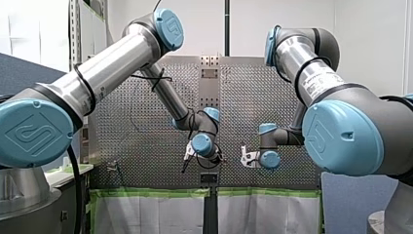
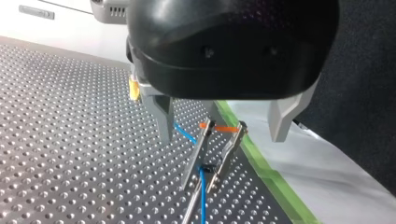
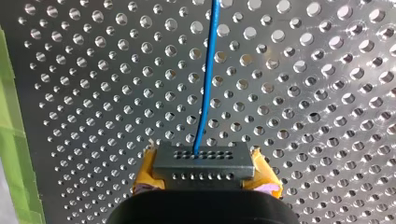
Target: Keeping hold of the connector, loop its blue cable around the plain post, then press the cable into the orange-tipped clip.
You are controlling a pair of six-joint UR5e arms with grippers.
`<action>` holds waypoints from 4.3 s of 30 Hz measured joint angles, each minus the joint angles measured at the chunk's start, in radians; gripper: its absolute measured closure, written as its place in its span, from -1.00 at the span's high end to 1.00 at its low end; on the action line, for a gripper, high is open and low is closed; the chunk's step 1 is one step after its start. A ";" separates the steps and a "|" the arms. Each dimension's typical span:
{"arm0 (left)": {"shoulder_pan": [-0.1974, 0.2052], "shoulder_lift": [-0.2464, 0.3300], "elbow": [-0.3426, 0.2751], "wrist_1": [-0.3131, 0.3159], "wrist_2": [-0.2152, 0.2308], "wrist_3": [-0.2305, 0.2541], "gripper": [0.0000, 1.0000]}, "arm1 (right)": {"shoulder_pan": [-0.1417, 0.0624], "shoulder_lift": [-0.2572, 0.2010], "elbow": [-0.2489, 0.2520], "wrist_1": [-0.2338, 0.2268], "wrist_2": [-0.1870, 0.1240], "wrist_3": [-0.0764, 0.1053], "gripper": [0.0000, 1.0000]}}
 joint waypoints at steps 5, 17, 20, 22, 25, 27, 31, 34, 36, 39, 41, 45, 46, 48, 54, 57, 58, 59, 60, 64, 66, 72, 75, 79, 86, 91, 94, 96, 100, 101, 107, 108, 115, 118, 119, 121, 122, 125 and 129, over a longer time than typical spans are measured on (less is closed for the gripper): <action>-0.004 0.000 0.000 -0.002 -0.011 -0.005 1.00 | 0.000 0.000 0.000 0.001 -0.003 0.000 -1.00; -0.011 0.001 0.000 -0.002 -0.021 -0.019 1.00 | 0.000 0.000 0.000 0.007 -0.005 0.000 -1.00; -0.014 0.001 0.000 -0.004 -0.024 -0.020 1.00 | 0.000 0.000 0.000 0.008 -0.005 0.000 -1.00; -0.018 0.003 -0.002 -0.013 -0.032 -0.019 1.00 | 0.000 0.000 0.000 0.008 -0.005 0.000 -1.00; -0.029 0.019 -0.015 -0.018 -0.049 -0.017 1.00 | 0.000 0.000 0.000 0.008 -0.007 0.000 -1.00; -0.033 0.033 -0.029 -0.010 -0.054 -0.019 1.00 | 0.000 0.000 0.000 0.009 -0.007 0.000 -1.00; -0.036 0.069 -0.064 0.021 -0.053 -0.043 1.00 | 0.000 0.000 0.000 0.011 -0.007 0.000 -1.00; -0.033 0.096 -0.092 0.048 -0.055 -0.069 1.00 | 0.000 0.000 0.000 0.010 -0.007 0.000 -1.00; -0.028 0.115 -0.110 0.066 -0.054 -0.087 1.00 | 0.000 0.000 0.000 0.010 -0.008 0.000 -1.00; -0.022 0.146 -0.141 0.097 -0.050 -0.118 1.00 | 0.000 0.000 0.001 0.007 -0.013 0.000 -1.00; -0.022 0.168 -0.164 0.119 -0.045 -0.140 1.00 | 0.000 0.000 0.000 0.005 -0.018 0.000 -1.00; -0.019 0.209 -0.204 0.144 -0.041 -0.181 1.00 | 0.002 0.001 0.000 0.004 -0.026 0.000 -1.00; -0.018 0.222 -0.217 0.146 -0.040 -0.194 1.00 | 0.003 0.000 0.000 0.004 -0.027 0.000 -1.00; -0.018 0.241 -0.236 0.148 -0.039 -0.213 1.00 | 0.005 0.000 0.000 0.004 -0.028 0.000 -1.00; -0.021 0.298 -0.293 0.144 -0.043 -0.270 1.00 | 0.007 0.000 0.000 0.008 -0.028 0.000 -1.00; -0.024 0.328 -0.324 0.145 -0.043 -0.295 1.00 | 0.008 0.000 0.000 0.011 -0.029 0.000 -1.00; -0.024 0.341 -0.336 0.147 -0.043 -0.300 1.00 | 0.008 0.000 0.000 0.011 -0.029 0.000 -1.00; -0.023 0.350 -0.345 0.151 -0.043 -0.304 1.00 | 0.008 0.000 0.000 0.011 -0.029 0.000 -1.00; -0.023 0.359 -0.354 0.155 -0.043 -0.307 1.00 | 0.008 0.001 0.000 0.011 -0.029 0.000 -1.00; -0.018 0.397 -0.392 0.174 -0.039 -0.319 1.00 | 0.003 0.001 0.000 0.014 -0.032 0.000 -1.00; -0.016 0.414 -0.410 0.185 -0.033 -0.321 1.00 | -0.001 0.001 0.000 0.021 -0.033 -0.001 -1.00; -0.011 0.461 -0.456 0.203 -0.027 -0.321 1.00 | -0.005 0.001 0.001 0.041 -0.034 -0.017 -1.00; -0.010 0.467 -0.463 0.204 -0.028 -0.321 1.00 | -0.005 0.001 0.001 0.043 -0.034 -0.022 -1.00; -0.010 0.469 -0.464 0.205 -0.029 -0.320 1.00 | -0.005 0.002 0.001 0.043 -0.034 -0.023 -1.00; -0.010 0.469 -0.465 0.205 -0.029 -0.320 1.00 | -0.005 0.002 0.001 0.044 -0.034 -0.023 -1.00; -0.010 0.469 -0.465 0.205 -0.029 -0.320 1.00 | -0.005 0.002 0.001 0.044 -0.034 -0.023 -1.00; -0.010 0.469 -0.465 0.205 -0.029 -0.320 1.00 | -0.005 0.002 0.001 0.044 -0.034 -0.023 -1.00; -0.010 0.469 -0.465 0.205 -0.029 -0.320 1.00 | -0.005 0.002 0.001 0.044 -0.034 -0.023 -1.00; -0.010 0.469 -0.465 0.205 -0.029 -0.320 1.00 | -0.005 0.002 0.001 0.044 -0.034 -0.023 -1.00; -0.010 0.469 -0.465 0.205 -0.029 -0.320 1.00 | -0.005 0.002 0.001 0.044 -0.034 -0.023 -1.00; -0.010 0.469 -0.465 0.205 -0.029 -0.320 1.00 | -0.005 0.002 0.001 0.044 -0.034 -0.023 -1.00; -0.010 0.469 -0.465 0.205 -0.029 -0.320 1.00 | -0.005 0.002 0.001 0.044 -0.034 -0.023 -1.00; -0.010 0.469 -0.465 0.205 -0.029 -0.320 1.00 | -0.005 0.001 0.001 0.044 -0.034 -0.023 -1.00; -0.010 0.469 -0.465 0.205 -0.029 -0.320 1.00 | -0.005 0.002 0.001 0.044 -0.034 -0.023 -1.00; -0.010 0.469 -0.465 0.205 -0.029 -0.320 1.00 | -0.005 0.002 0.001 0.044 -0.034 -0.023 -1.00; -0.010 0.469 -0.465 0.205 -0.029 -0.320 1.00 | -0.005 0.002 0.001 0.044 -0.034 -0.023 -1.00; -0.010 0.469 -0.465 0.205 -0.029 -0.320 1.00 | -0.005 0.002 0.001 0.044 -0.034 -0.023 -1.00; -0.010 0.469 -0.465 0.205 -0.029 -0.320 1.00 | -0.005 0.002 0.001 0.044 -0.034 -0.023 -1.00; -0.010 0.469 -0.465 0.205 -0.029 -0.320 1.00 | -0.005 0.001 0.001 0.044 -0.034 -0.023 -1.00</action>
